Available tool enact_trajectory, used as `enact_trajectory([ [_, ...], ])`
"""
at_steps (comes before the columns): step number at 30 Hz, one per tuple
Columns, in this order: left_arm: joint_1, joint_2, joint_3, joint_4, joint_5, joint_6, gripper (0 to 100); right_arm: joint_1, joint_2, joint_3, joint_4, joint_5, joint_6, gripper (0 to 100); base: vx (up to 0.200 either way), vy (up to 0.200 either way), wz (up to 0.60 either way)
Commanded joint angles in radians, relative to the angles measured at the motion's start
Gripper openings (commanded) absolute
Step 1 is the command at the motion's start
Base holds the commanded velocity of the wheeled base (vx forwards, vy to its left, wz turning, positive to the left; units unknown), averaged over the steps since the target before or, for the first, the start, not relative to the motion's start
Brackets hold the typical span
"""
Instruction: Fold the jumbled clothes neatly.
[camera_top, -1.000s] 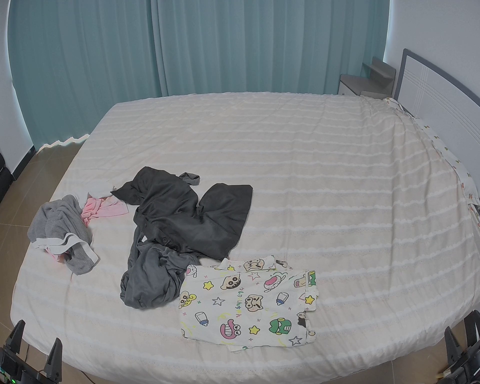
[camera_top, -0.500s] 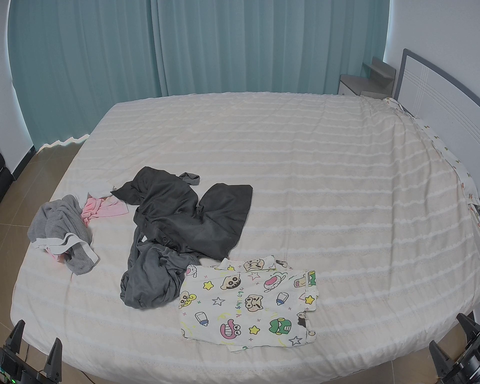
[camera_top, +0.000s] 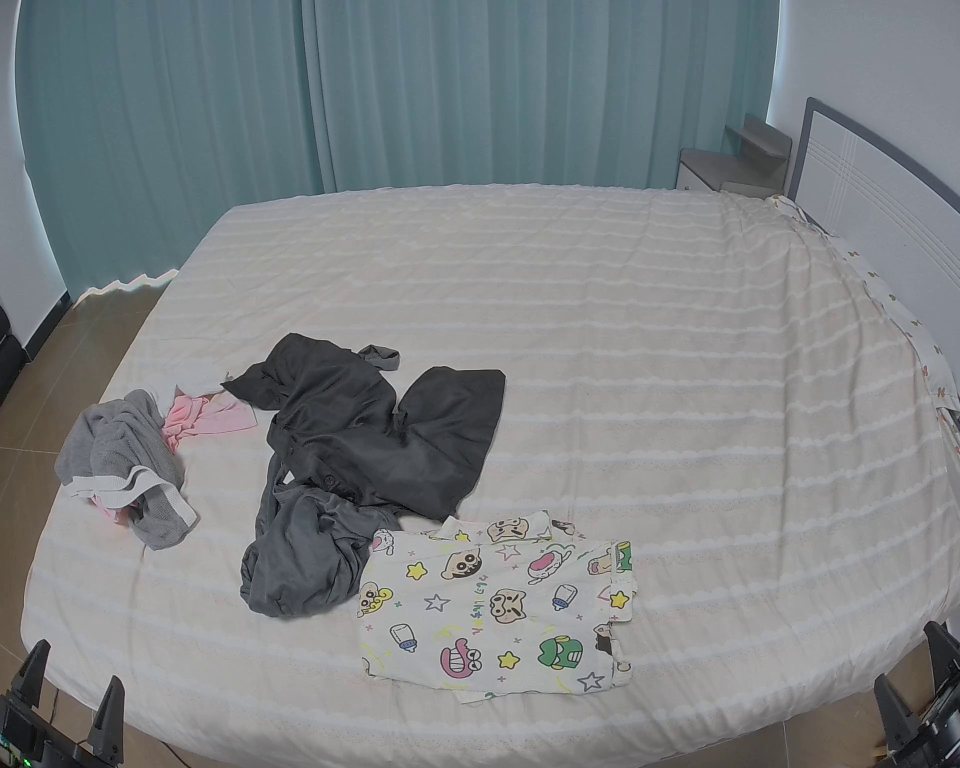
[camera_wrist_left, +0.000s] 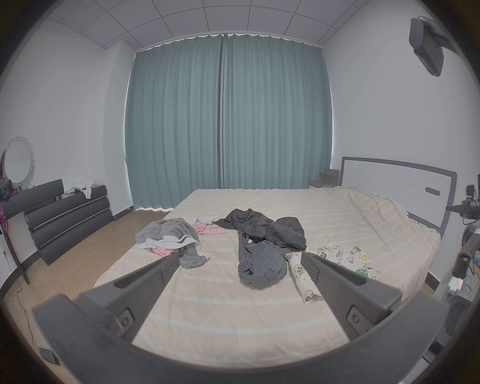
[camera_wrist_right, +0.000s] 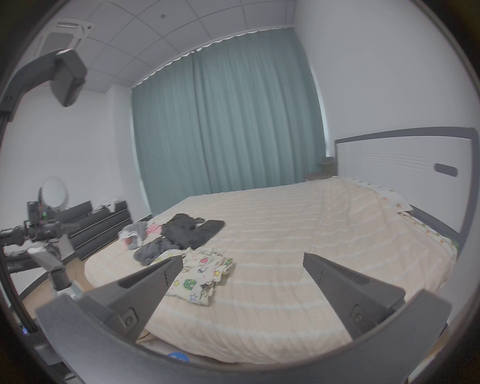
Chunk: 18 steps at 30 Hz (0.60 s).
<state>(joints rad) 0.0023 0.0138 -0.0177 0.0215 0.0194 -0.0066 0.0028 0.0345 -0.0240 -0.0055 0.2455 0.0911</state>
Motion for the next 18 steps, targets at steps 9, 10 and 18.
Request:
enact_trajectory([
  [9, 0.001, -0.014, 0.01, 0.0, 0.001, -0.001, 100, -0.006, -0.034, 0.013, -0.037, -0.164, 0.032, 100, 0.0, 0.0, 0.0],
  [10, 0.001, -0.014, 0.01, 0.0, 0.001, -0.001, 100, -0.006, -0.034, 0.019, -0.044, -0.196, 0.016, 100, 0.0, 0.0, 0.0],
  [18, 0.001, -0.014, 0.01, 0.0, 0.001, 0.0, 100, -0.006, -0.034, 0.024, 0.001, -0.264, -0.1, 100, 0.0, 0.0, 0.0],
])
